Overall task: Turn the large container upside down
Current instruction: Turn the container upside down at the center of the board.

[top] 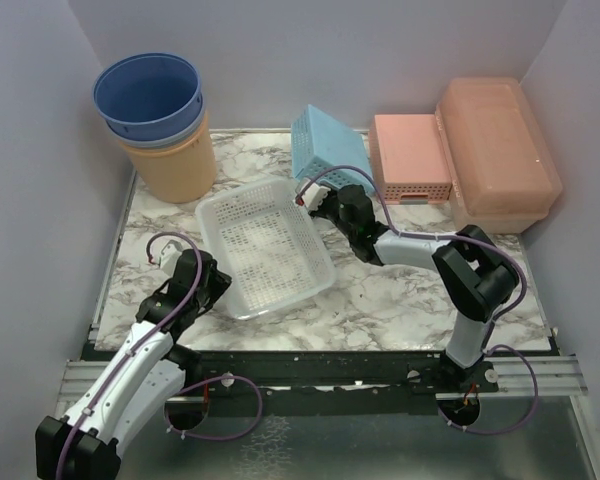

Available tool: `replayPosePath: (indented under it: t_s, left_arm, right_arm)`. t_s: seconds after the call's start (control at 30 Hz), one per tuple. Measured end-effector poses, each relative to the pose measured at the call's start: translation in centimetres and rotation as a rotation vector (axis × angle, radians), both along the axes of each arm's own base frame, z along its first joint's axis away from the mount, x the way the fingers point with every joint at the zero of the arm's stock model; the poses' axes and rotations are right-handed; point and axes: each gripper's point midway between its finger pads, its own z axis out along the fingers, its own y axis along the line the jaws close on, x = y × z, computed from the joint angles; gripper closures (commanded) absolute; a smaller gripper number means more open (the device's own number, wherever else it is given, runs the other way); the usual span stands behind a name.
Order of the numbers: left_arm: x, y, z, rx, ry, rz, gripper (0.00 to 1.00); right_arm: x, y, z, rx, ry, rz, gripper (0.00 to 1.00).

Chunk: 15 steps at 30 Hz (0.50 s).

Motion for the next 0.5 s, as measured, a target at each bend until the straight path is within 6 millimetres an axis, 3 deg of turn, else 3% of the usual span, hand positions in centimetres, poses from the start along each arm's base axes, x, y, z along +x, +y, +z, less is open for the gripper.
replayPosePath:
  t_s: [0.2, 0.5]
  left_arm:
    - [-0.1, 0.2, 0.0, -0.012, -0.001, 0.028, 0.59]
    - [-0.7, 2.4, 1.3, 0.000, -0.051, 0.151, 0.60]
  right_arm:
    - [0.3, -0.1, -2.5, -0.021, 0.047, 0.008, 0.99]
    - [0.4, 0.3, -6.1, -0.035, 0.139, 0.004, 0.97]
